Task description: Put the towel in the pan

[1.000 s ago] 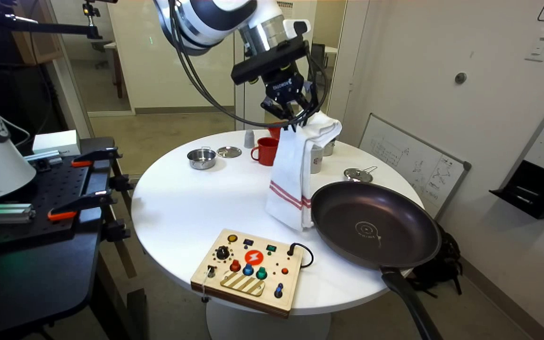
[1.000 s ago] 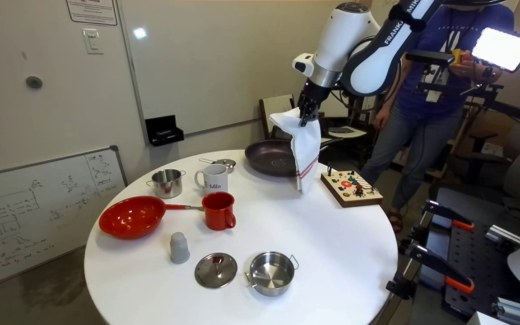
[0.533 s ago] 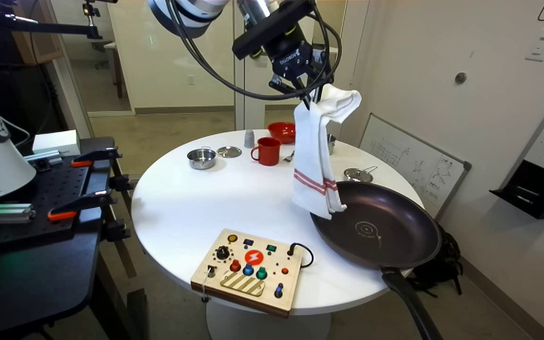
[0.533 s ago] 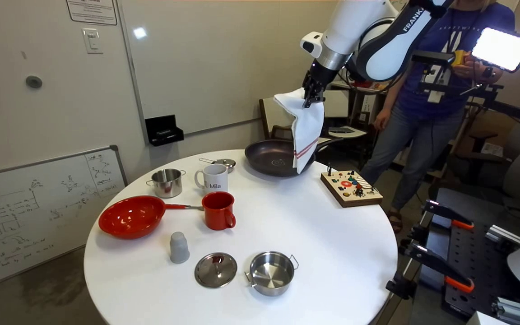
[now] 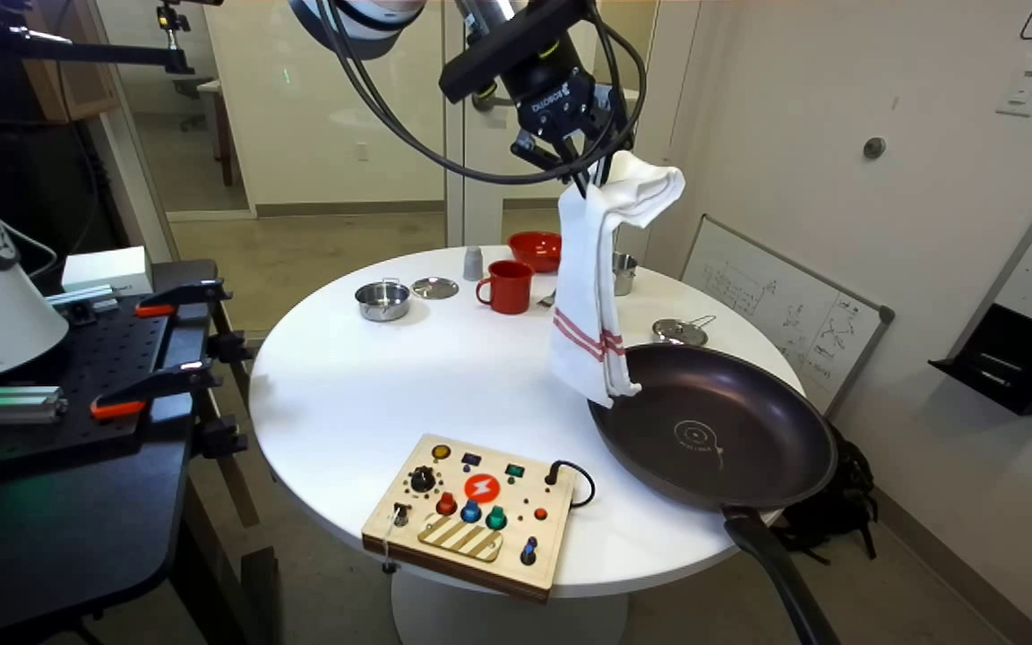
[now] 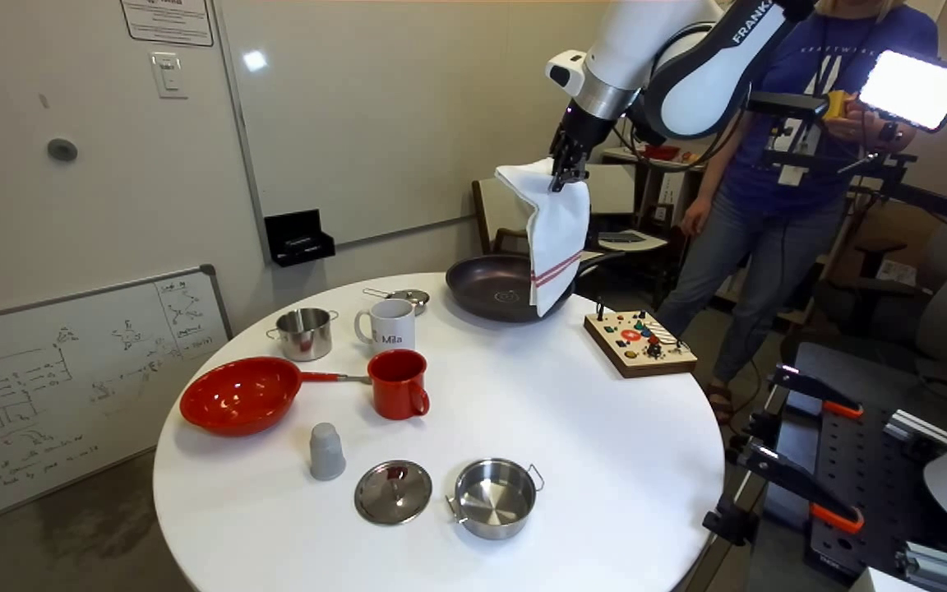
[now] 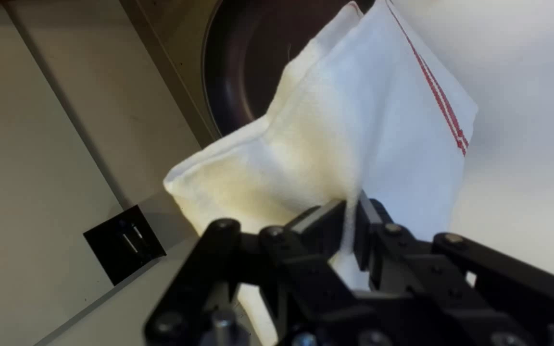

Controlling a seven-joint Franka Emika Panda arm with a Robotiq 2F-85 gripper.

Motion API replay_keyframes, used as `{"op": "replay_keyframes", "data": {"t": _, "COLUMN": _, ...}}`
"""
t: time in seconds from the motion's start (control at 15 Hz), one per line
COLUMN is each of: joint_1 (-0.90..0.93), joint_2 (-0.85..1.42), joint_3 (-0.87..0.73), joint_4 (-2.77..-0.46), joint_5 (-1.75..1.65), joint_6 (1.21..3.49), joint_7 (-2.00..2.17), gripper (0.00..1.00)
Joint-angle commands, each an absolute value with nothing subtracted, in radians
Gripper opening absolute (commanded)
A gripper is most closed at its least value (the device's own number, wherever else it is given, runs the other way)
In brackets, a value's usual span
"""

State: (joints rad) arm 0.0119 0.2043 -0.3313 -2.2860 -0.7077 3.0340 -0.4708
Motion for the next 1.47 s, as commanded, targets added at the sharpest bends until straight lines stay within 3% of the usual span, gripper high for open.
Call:
{"op": "replay_keyframes", "data": {"t": 0.0, "joint_1": -0.05, "joint_2": 0.201, "joint_3": -0.248, "joint_4": -2.241, "joint_5": -0.536, "joint_6": 2.962, "joint_7": -0.579, "gripper": 0.05}}
{"op": "replay_keyframes", "data": {"t": 0.67, "joint_1": -0.181, "joint_2": 0.341, "joint_3": -0.124, "joint_4": -1.927, "joint_5": -0.306, "joint_6": 2.71, "joint_7": -0.718, "gripper": 0.05}}
{"op": "replay_keyframes", "data": {"t": 1.4, "joint_1": -0.291, "joint_2": 0.541, "joint_3": -0.037, "joint_4": -1.8, "joint_5": -0.225, "joint_6": 2.699, "joint_7": -0.842, "gripper": 0.05}}
